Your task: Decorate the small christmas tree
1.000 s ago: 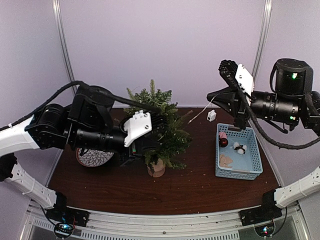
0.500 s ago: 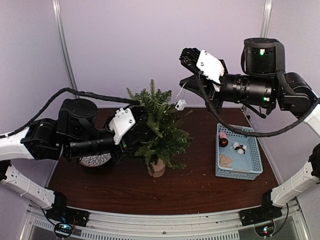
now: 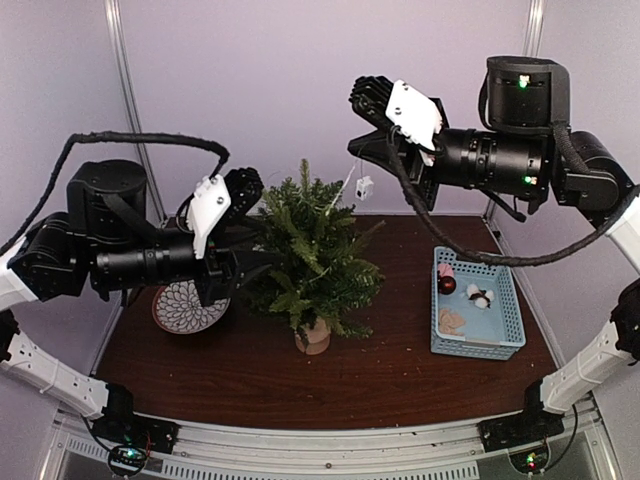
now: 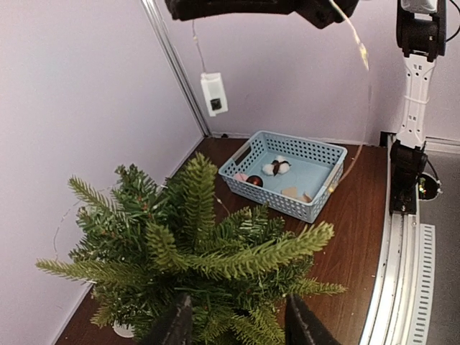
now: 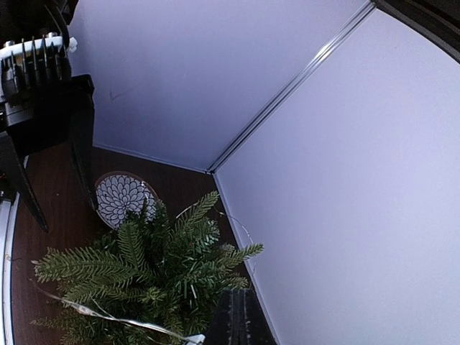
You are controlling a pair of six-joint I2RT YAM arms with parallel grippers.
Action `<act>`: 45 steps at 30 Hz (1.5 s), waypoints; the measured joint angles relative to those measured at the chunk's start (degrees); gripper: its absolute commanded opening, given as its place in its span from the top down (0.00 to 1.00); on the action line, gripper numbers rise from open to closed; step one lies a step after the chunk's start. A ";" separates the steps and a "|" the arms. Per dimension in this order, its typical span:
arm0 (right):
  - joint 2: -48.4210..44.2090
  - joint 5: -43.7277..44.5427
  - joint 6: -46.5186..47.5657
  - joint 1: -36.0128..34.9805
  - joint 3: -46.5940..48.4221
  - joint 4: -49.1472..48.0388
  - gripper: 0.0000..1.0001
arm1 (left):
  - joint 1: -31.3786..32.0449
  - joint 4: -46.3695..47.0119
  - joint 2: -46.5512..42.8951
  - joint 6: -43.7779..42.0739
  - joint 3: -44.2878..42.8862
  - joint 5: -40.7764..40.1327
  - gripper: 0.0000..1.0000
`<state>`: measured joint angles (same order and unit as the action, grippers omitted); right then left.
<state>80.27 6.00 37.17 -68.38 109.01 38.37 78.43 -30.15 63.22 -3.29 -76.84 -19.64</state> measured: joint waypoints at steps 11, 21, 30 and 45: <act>2.36 -2.19 2.45 -3.28 2.38 0.44 1.00 | 0.00 -4.28 6.29 -2.14 -14.64 4.59 0.53; 3.87 -1.57 3.45 -4.57 3.37 1.64 1.00 | 0.00 -3.96 8.90 -0.98 -16.26 9.20 0.47; 3.87 -0.94 3.45 -4.59 3.34 1.70 1.00 | 0.00 -2.71 -2.03 4.09 -11.02 3.67 0.45; 5.05 0.35 2.99 -5.27 3.34 1.31 1.00 | 0.00 -11.17 17.05 7.80 -32.35 12.48 0.47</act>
<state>85.32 6.35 40.16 -73.65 112.36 39.68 78.43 -41.32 80.27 4.51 -109.19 -7.16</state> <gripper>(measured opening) 0.020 0.537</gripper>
